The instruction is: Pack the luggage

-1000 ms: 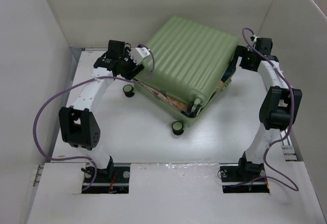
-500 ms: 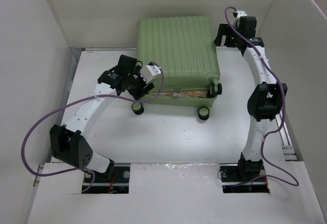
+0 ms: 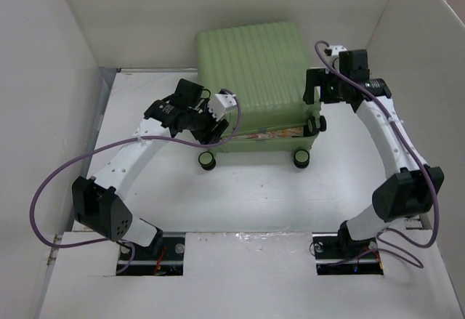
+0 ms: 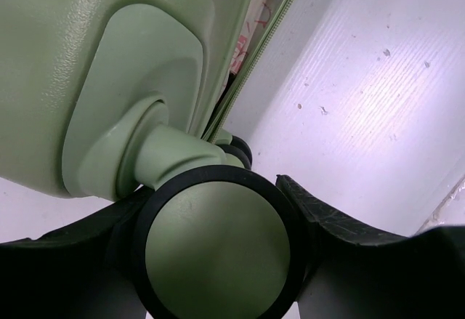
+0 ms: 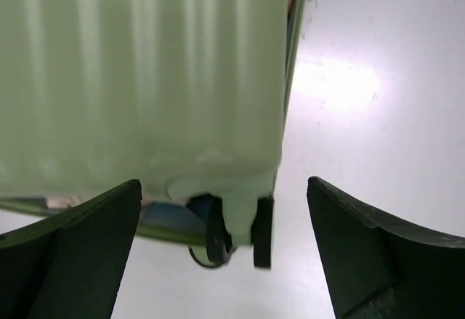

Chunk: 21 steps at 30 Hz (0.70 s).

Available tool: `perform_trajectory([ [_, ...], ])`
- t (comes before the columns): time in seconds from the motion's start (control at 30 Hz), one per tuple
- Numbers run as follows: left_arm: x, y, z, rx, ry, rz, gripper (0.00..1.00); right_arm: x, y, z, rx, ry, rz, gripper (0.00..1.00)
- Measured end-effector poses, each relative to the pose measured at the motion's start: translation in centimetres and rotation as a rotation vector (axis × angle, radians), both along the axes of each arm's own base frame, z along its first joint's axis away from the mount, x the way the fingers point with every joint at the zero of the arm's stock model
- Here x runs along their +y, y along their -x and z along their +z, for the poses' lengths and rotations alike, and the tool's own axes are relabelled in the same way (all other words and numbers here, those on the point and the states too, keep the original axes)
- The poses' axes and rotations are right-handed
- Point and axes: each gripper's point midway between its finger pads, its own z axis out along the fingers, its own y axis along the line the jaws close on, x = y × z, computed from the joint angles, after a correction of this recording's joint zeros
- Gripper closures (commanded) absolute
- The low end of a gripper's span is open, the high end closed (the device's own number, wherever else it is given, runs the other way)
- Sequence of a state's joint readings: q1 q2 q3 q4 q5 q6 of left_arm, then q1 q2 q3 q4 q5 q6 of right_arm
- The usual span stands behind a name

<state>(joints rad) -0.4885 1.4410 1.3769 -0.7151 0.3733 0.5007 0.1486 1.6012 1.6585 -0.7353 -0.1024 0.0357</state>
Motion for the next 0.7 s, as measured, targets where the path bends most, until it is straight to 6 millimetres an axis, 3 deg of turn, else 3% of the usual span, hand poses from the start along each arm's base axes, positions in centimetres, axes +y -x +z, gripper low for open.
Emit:
perform_trajectory([
  [0.1,0.0,0.0,0.0,0.003,0.002,0.005,1.00,-1.1,3.4,-2.7,0.074,0.025,-0.015,0.00],
  [0.23,0.0,0.0,0.0,0.004,0.003,0.010,1.00,-1.3,5.4,-6.5,0.164,0.029,-0.009,0.00],
  [0.37,-0.1,0.0,0.0,0.002,-0.003,0.014,1.00,-0.9,6.4,-10.3,0.244,0.025,0.010,0.00],
  [0.43,-0.1,0.0,0.0,0.002,-0.004,0.016,1.00,-0.7,6.2,-11.1,0.249,0.024,0.015,0.07],
  [0.47,-0.1,0.0,0.0,0.002,-0.004,0.017,1.00,-0.6,6.0,-11.3,0.245,0.023,0.017,0.13],
  [0.53,-0.1,0.0,0.0,0.000,-0.008,0.019,1.00,-0.3,5.4,-11.2,0.222,0.023,0.022,0.42],
  [0.57,-0.1,0.1,0.0,-0.001,-0.011,0.022,1.00,-0.5,5.1,-11.2,0.211,0.034,0.014,0.58],
  [0.6,-0.1,0.1,0.0,-0.002,-0.014,0.026,1.00,-0.6,5.0,-11.1,0.203,0.048,0.003,0.82],
  [0.67,-0.1,0.1,0.0,-0.003,-0.016,0.033,1.00,-0.8,4.9,-11.0,0.191,0.074,-0.015,1.00],
  [0.7,-0.1,0.1,0.0,-0.002,-0.017,0.035,1.00,-0.8,5.0,-10.9,0.184,0.093,-0.021,1.00],
])
